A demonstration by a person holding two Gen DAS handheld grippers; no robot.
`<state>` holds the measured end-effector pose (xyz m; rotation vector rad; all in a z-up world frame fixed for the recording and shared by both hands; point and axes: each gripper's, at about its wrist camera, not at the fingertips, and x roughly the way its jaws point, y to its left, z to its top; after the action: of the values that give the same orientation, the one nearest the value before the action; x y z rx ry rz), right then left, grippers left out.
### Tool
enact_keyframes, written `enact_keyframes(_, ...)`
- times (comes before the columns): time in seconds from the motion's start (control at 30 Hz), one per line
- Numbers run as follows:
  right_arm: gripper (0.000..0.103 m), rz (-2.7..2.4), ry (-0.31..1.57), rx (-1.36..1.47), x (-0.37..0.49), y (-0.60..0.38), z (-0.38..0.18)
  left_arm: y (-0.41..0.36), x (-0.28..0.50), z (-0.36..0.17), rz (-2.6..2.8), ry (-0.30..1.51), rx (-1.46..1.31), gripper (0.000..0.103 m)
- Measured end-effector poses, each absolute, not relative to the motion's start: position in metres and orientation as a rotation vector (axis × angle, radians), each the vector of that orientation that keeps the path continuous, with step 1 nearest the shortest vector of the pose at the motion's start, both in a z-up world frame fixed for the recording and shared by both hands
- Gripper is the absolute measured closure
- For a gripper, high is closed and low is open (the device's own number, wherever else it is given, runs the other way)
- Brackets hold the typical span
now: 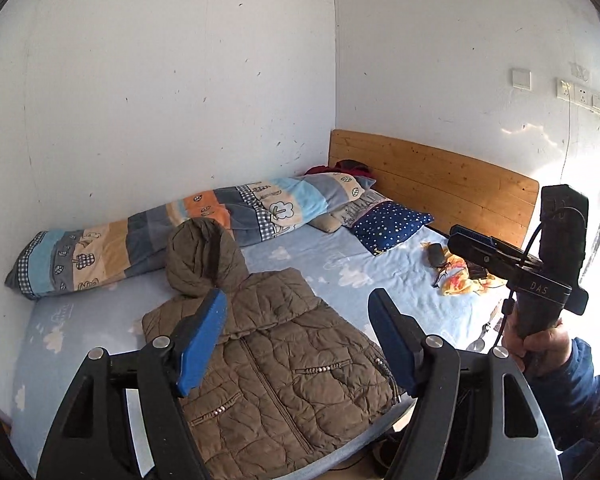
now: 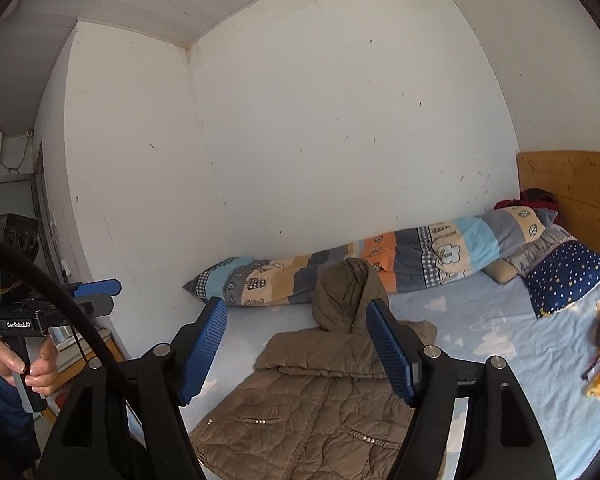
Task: Fold large clothes
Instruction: 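Lay the jacket down, open both grippers and pull them back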
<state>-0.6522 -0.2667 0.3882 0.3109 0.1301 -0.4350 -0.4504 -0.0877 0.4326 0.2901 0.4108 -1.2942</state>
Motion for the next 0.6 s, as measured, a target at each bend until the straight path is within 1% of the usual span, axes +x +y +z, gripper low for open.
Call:
enact_keyframes(0.13, 0.026, -0.443, 0.184, 0.283, -0.632, -0.279, 0.395, -0.113, -0.415, 0.423, -1.262, 0.473, 0.297, 0.031)
enact_keyframes(0.33, 0.026, -0.437, 0.294, 0.289, -0.584, -0.324, 0.401, -0.155, -0.320, 0.403, -1.162, 0.592, 0.294, 0.031)
enact_keyframes(0.47, 0.026, -0.413, 0.383, 0.341, -0.538, -0.373, 0.396, -0.185, -0.248, 0.381, -1.063, 0.650, 0.253, 0.031)
enact_keyframes(0.6, 0.026, -0.391, 0.492, 0.416, -0.475, -0.437, 0.376, -0.225, -0.175, 0.351, -1.006, 0.742, 0.216, 0.031)
